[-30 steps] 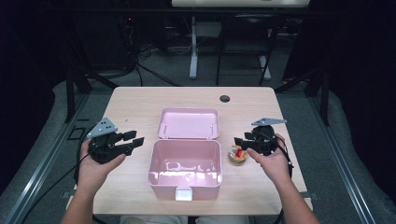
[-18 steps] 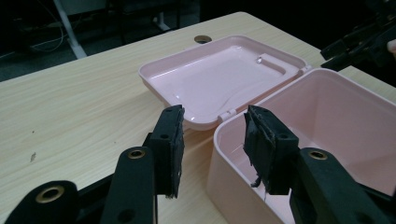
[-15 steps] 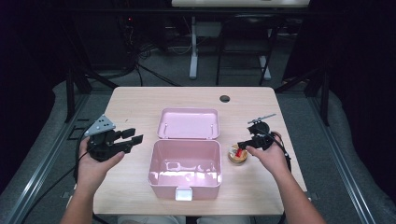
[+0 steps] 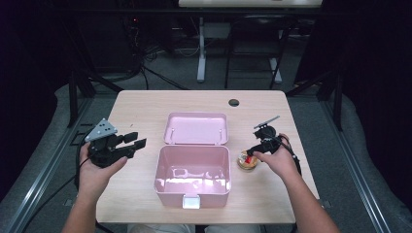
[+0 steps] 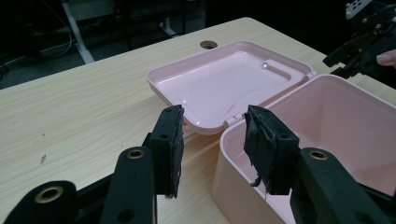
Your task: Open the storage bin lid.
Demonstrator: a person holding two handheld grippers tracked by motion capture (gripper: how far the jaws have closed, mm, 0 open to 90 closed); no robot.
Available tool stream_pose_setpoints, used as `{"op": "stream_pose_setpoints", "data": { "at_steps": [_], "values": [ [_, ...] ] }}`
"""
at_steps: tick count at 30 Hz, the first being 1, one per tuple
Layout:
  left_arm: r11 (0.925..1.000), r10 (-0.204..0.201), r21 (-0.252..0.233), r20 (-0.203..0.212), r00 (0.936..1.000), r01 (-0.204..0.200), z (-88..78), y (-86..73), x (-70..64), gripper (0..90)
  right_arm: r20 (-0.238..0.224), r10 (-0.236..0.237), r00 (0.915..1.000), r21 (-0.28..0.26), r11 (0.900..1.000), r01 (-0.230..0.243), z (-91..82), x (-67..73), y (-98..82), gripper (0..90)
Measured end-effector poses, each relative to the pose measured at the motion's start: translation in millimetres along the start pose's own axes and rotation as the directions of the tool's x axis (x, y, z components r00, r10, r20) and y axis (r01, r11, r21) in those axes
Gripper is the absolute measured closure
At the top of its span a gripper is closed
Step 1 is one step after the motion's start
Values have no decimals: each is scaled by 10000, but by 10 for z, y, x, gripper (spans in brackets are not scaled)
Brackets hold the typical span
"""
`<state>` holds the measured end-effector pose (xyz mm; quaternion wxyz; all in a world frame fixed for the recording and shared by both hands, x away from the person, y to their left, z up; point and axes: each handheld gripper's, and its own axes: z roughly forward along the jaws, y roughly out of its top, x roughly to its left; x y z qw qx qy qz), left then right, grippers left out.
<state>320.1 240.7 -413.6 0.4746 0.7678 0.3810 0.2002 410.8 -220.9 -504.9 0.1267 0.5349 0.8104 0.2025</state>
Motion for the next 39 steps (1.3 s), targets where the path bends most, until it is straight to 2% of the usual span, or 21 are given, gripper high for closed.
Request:
{"op": "stream_pose_setpoints", "data": {
  "at_steps": [3, 7, 11, 16, 20, 23, 26, 28, 29, 30, 32, 34, 35, 37, 39],
  "values": [
    [10000, -50, 73, -13, 10000, 50, 17, -10, 19, 569, -31, -103, 9999, 219, 9997, 104, 43, 43, 36, 158],
    [9999, -49, 149, 27, 10000, 49, 60, -17, 32, 566, -49, -303, 9995, 817, 9962, 306, 153, 90, 71, 110],
    [9998, -145, 107, 15, 9999, 145, 59, -12, 45, 564, 119, -150, 9998, 1082, 9940, 136, 227, 123, 88, 66],
    [9999, -75, 153, -84, 9999, 76, 33, -25, 33, 563, 8, -220, 9998, 1687, 9854, 216, 333, 165, 83, 32],
    [9996, -268, -120, -246, 9993, 265, -13, -16, 77, 563, -2, -112, 9999, 1871, 9823, 111, 357, 176, 118, 27],
    [9998, -223, 0, -237, 9995, 223, 3, -29, 86, 561, -1, -255, 9997, 1912, 9812, 250, 377, 184, 147, 27],
    [9997, -210, 93, -255, 9995, 213, 40, -44, 108, 558, -150, -201, 9997, 2175, 9758, 229, 407, 202, 155, 31],
    [9996, -286, 74, -235, 9993, 288, 53, -42, 117, 554, -282, -293, 9992, 2516, 9672, 355, 447, 210, 154, 32],
    [9996, -289, 56, -220, 9993, 290, 60, -40, 114, 554, -313, -239, 9992, 2564, 9661, 312, 478, 216, 144, 33],
    [9997, -230, 104, -177, 9996, 232, 63, -36, 110, 553, -311, -239, 9992, 2773, 9603, 316, 492, 215, 145, 34],
    [9998, -174, 110, -166, 9997, 176, 68, -31, 94, 552, -241, -287, 9993, 2945, 9550, 346, 520, 204, 145, 36],
    [9998, -185, 66, -134, 9997, 186, 63, -28, 84, 552, -243, -136, 9996, 2957, 9551, 202, 554, 207, 137, 43],
    [9998, -185, 48, -130, 9997, 186, 60, -27, 81, 552, -234, -134, 9996, 3168, 9483, 201, 557, 213, 143, 52],
    [9998, -199, 63, -91, 9998, 199, 55, -27, 77, 552, -273, -280, 9992, 3210, 9464, 352, 581, 230, 144, 73],
    [9998, -174, 75, -105, 9998, 175, 55, -32, 73, 551, -203, -192, 9996, 3302, 9436, 248, 594, 258, 153, 103]
  ]
}}
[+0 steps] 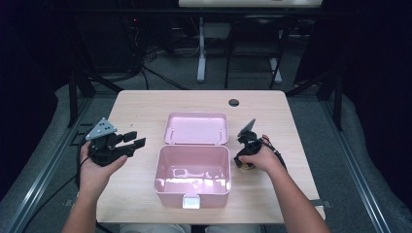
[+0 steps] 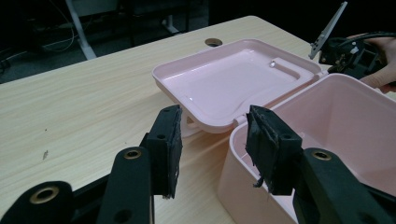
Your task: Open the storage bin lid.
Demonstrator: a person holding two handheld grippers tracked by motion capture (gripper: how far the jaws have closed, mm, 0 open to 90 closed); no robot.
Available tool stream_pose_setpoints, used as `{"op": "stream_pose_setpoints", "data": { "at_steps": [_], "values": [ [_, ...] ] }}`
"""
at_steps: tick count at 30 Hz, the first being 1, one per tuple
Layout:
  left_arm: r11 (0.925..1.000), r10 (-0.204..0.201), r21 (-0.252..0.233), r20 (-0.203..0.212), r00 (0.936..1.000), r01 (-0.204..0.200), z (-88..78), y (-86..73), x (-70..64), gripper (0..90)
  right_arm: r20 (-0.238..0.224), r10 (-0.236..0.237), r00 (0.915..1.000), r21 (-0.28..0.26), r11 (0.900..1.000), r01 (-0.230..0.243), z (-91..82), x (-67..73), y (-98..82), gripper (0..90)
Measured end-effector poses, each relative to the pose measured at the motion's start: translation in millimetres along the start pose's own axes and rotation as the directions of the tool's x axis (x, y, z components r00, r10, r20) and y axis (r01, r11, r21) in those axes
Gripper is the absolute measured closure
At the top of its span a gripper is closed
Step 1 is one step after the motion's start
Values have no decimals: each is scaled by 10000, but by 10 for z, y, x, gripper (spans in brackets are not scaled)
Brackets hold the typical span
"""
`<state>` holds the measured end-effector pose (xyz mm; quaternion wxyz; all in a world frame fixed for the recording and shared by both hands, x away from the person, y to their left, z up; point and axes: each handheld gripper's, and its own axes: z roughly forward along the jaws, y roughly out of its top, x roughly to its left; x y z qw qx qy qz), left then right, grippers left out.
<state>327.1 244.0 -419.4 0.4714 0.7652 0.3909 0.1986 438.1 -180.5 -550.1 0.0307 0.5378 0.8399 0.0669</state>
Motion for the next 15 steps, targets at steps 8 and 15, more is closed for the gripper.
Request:
{"op": "stream_pose_setpoints", "data": {
  "at_steps": [8, 15],
  "values": [
    [9999, -59, -152, -89, 9999, 58, -64, -2, 8, 552, 31, 128, 9999, 274, 9995, -129, 40, -6, 54, 154],
    [9999, -61, -88, -131, 9999, 60, -45, -14, 22, 551, 247, -166, 9996, 411, 9990, 156, 47, 16, 71, 195]
  ]
}}
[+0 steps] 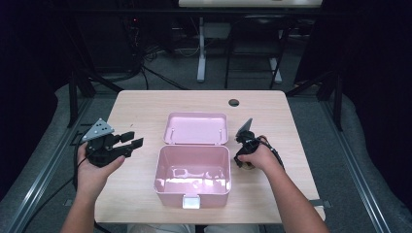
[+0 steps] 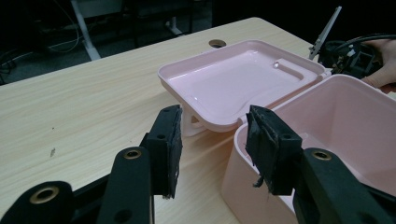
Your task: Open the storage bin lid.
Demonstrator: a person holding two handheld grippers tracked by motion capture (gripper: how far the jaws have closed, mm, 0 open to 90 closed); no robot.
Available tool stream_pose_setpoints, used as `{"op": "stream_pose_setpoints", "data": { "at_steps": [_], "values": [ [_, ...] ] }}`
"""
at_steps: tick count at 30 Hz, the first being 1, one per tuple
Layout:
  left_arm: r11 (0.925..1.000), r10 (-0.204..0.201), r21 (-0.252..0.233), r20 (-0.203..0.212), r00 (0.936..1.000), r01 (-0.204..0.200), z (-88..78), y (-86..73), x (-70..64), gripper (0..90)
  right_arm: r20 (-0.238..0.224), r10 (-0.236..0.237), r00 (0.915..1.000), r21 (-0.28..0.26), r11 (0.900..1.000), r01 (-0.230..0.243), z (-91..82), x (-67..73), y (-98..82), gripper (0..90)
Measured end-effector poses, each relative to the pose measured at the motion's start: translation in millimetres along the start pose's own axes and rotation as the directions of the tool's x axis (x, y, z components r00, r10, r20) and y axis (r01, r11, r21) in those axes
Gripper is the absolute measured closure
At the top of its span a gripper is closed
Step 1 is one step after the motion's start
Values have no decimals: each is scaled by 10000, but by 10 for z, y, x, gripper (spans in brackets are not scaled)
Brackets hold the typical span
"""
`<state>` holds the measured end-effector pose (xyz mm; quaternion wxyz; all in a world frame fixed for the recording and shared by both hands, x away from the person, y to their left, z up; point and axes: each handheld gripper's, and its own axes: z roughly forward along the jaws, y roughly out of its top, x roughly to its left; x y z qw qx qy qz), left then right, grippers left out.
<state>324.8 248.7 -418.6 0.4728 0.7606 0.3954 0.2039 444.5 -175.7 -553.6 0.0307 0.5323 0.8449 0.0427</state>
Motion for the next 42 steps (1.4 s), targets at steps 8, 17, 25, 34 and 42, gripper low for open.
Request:
{"op": "stream_pose_setpoints", "data": {
  "at_steps": [8, 17, 25, 34, 42],
  "values": [
    [9999, -50, 140, -108, 9999, 51, 21, -32, 33, 552, -33, -77, 10000, 241, 9997, 78, 2, -16, 28, 197],
    [9998, 81, 200, 24, 10000, -81, 38, -26, 34, 552, -11, -57, 10000, 319, 9995, 57, 5, -13, 39, 198],
    [9997, -37, 230, -84, 10000, 39, -5, -75, 83, 550, -54, -309, 9995, 312, 9990, 311, 1, -28, 45, 201],
    [9994, -46, 340, -217, 9998, 53, -21, -92, 97, 551, -102, -520, 9986, 124, 9986, 521, -217, -75, 5, 201],
    [9957, -127, 922, 80, 9999, 119, 92, -123, 97, 506, -350, -613, 9975, -222, 9979, 606, -474, -65, -73, 201]
  ]
}}
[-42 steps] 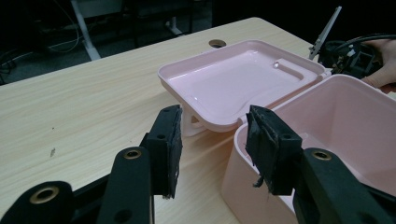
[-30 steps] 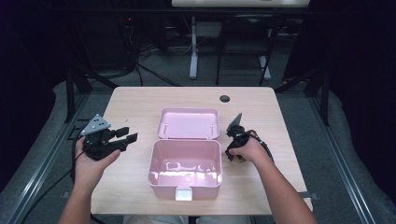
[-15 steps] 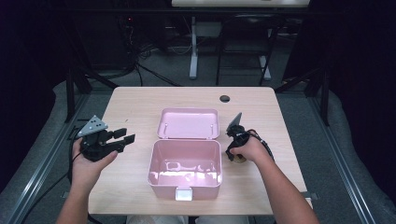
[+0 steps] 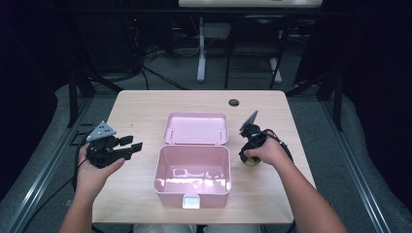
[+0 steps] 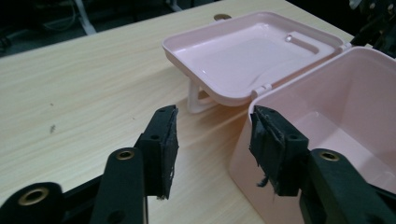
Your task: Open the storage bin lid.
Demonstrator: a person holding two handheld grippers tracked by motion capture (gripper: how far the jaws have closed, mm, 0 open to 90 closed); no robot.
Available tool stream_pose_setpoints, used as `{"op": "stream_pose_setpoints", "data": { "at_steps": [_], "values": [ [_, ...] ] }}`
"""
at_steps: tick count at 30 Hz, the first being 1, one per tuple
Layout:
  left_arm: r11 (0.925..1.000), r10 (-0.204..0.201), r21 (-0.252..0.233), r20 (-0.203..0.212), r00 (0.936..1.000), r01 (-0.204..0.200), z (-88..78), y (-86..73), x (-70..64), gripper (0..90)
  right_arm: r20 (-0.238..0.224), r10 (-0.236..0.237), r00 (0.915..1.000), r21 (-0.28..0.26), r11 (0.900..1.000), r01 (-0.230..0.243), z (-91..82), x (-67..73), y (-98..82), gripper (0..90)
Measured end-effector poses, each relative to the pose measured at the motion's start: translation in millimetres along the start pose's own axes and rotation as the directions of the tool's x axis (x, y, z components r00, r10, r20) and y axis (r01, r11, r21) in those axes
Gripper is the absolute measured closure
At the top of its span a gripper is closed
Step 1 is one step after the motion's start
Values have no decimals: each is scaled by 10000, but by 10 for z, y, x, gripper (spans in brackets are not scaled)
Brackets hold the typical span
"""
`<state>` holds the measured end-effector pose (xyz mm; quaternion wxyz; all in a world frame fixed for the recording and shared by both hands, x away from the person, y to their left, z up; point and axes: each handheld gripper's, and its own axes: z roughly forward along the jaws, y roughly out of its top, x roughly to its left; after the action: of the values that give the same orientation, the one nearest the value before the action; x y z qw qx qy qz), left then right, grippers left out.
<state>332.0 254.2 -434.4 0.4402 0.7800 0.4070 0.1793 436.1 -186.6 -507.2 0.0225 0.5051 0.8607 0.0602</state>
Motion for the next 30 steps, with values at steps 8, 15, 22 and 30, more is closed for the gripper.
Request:
{"op": "stream_pose_setpoints", "data": {
  "at_steps": [8, 15, 22, 30],
  "values": [
    [10000, -45, 24, 218, 9998, 44, -18, -12, 26, 451, 40, -674, 9977, -19, 9977, 674, -227, 9, -20, 201],
    [9994, 97, 335, 461, 9989, -113, 42, -50, 38, 437, 35, -1133, 9936, 54, 9936, 1132, -411, 55, -13, 201],
    [9990, 133, 417, 656, 9978, -161, 47, -66, 17, 437, 151, -1660, 9860, 275, 9858, 1656, -544, 151, -11, 201],
    [9980, -89, 632, 478, 9988, 58, 17, -76, 52, 436, 195, -2365, 9714, 433, 9709, 2355, -755, 266, -2, 201]
  ]
}}
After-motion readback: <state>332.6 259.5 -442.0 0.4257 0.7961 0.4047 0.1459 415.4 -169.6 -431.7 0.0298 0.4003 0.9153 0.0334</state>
